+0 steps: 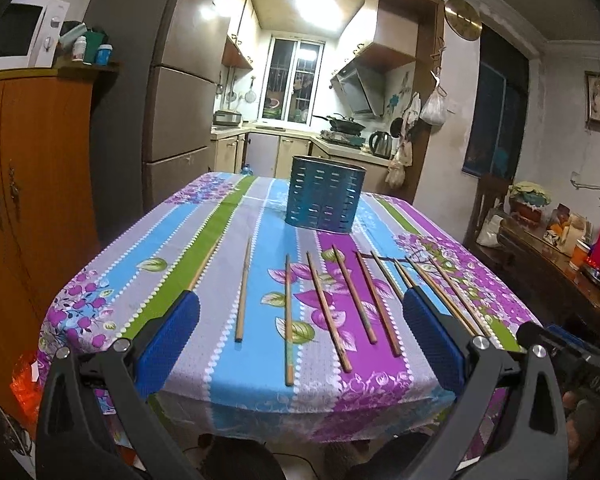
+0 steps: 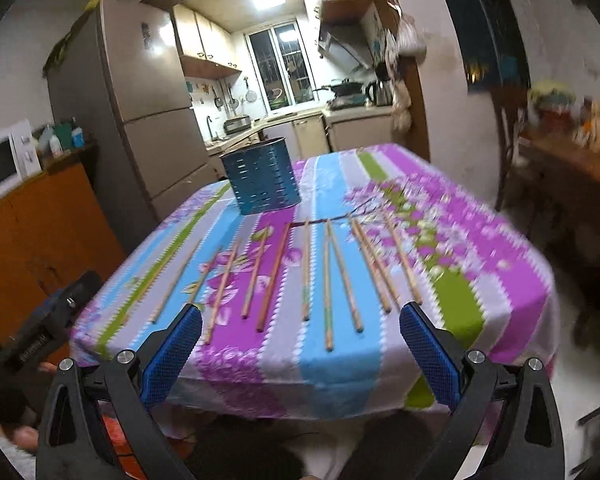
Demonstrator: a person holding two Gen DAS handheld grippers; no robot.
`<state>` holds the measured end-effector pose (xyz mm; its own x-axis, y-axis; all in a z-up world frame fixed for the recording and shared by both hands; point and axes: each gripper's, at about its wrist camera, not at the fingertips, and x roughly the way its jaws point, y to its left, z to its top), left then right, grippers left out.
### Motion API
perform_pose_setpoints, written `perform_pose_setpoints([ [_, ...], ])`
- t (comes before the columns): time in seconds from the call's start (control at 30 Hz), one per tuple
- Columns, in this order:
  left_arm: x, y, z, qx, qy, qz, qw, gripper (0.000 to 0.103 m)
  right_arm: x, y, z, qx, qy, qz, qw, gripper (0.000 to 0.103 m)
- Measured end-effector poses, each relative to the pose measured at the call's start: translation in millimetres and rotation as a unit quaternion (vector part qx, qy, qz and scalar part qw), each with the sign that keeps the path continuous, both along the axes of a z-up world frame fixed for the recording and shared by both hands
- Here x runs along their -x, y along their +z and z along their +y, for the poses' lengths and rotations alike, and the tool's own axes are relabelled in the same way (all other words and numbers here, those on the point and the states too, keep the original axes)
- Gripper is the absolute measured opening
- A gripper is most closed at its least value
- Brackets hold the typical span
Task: Organize utensils
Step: 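Move the left tool toward one chopstick while the right tool approaches another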
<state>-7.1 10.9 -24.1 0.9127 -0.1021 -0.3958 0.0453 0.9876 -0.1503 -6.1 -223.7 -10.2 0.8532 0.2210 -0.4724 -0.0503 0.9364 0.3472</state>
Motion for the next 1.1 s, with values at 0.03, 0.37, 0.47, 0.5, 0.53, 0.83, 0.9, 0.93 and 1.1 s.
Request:
perform_pose_setpoints([
  [0.03, 1, 0, 0, 0.000, 0.000, 0.001, 1.0000, 0.098, 1, -2, -2, -0.012, 0.002, 0.000, 1.000, 0.099],
  [0.37, 2, -2, -2, 0.003, -0.014, 0.005, 0.9999, 0.098, -9, -16, -6, -0.075, 0.048, 0.049, 0.995, 0.099],
  [0.47, 1, -1, -1, 0.003, -0.011, -0.002, 0.9999, 0.098, -16, -24, -11, -0.093, 0.052, 0.064, 0.992, 0.099],
  [0.5, 0, -2, 0, 0.005, -0.010, -0.003, 0.9999, 0.098, -17, -24, -12, -0.093, 0.049, 0.064, 0.992, 0.099],
  [0.53, 0, -3, 0, 0.007, -0.010, -0.002, 0.9999, 0.098, -19, -25, -14, -0.093, 0.044, 0.064, 0.993, 0.099],
  [0.83, 3, -2, 46, -0.119, 0.043, -0.068, 0.9896, 0.098, -13, -8, -64, -0.028, -0.024, -0.011, 0.999, 0.099],
  [0.9, 0, -11, 63, -0.151, 0.042, -0.046, 0.9865, 0.098, -11, -7, -68, 0.028, -0.031, -0.022, 0.999, 0.099],
  [0.93, -1, -14, 68, -0.155, 0.041, -0.034, 0.9865, 0.098, -11, -8, -69, 0.046, -0.030, -0.022, 0.998, 0.099],
  [1.1, -4, -31, 74, -0.156, -0.002, 0.008, 0.9877, 0.089, -15, -17, -60, 0.144, -0.021, -0.006, 0.989, 0.099],
])
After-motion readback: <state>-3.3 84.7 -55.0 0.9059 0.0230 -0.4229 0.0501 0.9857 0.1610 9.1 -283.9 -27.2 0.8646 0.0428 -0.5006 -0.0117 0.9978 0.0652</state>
